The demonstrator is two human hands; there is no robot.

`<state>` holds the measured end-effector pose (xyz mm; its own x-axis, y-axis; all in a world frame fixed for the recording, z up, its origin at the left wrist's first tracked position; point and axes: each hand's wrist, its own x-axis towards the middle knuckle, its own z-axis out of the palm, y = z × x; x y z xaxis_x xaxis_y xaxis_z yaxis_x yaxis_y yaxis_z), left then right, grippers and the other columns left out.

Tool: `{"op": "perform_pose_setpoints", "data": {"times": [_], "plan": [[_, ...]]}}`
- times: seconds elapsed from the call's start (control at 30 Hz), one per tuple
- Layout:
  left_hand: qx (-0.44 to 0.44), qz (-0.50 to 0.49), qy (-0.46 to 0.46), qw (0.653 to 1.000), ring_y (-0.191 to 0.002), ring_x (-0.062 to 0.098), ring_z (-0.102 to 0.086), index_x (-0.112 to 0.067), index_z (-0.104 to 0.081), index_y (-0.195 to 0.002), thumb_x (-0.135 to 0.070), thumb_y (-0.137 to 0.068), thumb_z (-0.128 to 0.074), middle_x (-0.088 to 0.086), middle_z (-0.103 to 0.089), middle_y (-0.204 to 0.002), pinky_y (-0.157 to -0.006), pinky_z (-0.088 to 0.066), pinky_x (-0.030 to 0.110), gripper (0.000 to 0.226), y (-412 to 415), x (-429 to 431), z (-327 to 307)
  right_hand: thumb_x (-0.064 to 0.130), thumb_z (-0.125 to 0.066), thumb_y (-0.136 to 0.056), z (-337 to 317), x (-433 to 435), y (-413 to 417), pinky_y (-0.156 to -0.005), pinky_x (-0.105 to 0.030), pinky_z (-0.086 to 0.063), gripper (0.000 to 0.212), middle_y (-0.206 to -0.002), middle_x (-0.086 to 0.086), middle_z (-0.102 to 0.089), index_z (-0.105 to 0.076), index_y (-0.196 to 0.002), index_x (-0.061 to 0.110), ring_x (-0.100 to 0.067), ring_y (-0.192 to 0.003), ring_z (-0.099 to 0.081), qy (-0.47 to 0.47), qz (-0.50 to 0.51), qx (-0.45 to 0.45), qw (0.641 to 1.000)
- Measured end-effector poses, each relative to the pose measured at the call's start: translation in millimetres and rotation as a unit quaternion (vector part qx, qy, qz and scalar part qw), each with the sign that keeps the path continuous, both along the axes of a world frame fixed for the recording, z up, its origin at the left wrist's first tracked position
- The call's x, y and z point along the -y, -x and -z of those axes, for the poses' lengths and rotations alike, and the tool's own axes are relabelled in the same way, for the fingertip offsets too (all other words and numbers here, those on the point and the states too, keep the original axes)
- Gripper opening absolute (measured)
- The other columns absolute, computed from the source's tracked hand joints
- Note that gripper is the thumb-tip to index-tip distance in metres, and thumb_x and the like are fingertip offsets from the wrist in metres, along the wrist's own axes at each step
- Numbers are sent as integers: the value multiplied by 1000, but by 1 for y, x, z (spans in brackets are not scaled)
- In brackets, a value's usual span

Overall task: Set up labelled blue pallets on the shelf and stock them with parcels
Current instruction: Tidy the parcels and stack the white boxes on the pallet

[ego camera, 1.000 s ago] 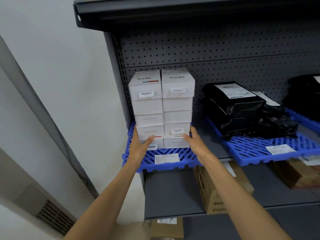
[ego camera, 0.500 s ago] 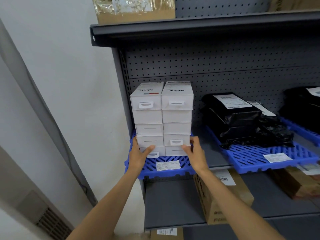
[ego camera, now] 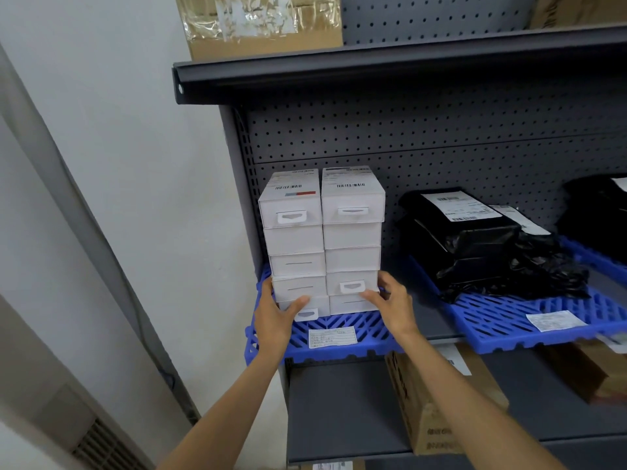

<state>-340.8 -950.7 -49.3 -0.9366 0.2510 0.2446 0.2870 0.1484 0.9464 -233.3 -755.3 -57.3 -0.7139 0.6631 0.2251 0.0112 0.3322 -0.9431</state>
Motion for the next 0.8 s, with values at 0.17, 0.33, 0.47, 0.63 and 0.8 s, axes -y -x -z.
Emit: {"op": "perform_pose_setpoints", "data": {"times": [0.17, 0.33, 0.47, 0.63, 0.8], "plan": [[-7, 22, 9, 1000, -111, 15, -56, -16, -39, -141, -25, -81, -78, -4, -58, -125, -91, -47, 25, 73, 0, 3, -4, 17, -71, -87, -9, 2, -3, -99, -37, -50, 48, -118, 1, -67, -54, -133, 15, -15, -109, -63, -14, -34, 9, 999], [-38, 74, 2, 997, -129, 14, -49, -33, -13, -154, -40, -81, -74, -9, -45, -147, -105, -45, 35, 95, 11, 12, -20, 35, -76, -81, -23, 9, -12, -113, -31, -32, 95, -151, 13, -35, -16, -155, 29, -5, -135, -36, -12, -108, 20, 994], [-55, 89, -24, 994, -125, 5, -48, -30, -22, -153, -39, -91, -64, -14, -47, -144, -99, -41, 18, 76, 8, 3, -46, 39, -70, -86, -50, 14, -3, -114, -32, -31, 89, -154, 13, -33, -13, -154, 34, -7, -140, -35, 22, -101, -70, 992], [-44, 28, -74, 996, -112, 7, -57, -22, -47, -140, -25, -99, -56, -10, -60, -126, -97, -47, 21, 42, 0, -4, -43, 13, -50, -100, -59, 17, 2, -112, -35, -38, 57, -147, 1, -45, -25, -151, 24, -13, -131, -46, 50, -63, -104, 991], [-50, 9, -92, 994, -102, -4, -60, -20, -51, -137, -22, -97, -60, -10, -64, -117, -85, -49, 8, 41, -2, -4, -41, 9, -42, -102, -54, 1, 3, -111, -46, -39, 46, -141, 4, -51, -38, -142, 30, -15, -127, -49, 24, -45, -87, 995]]}}
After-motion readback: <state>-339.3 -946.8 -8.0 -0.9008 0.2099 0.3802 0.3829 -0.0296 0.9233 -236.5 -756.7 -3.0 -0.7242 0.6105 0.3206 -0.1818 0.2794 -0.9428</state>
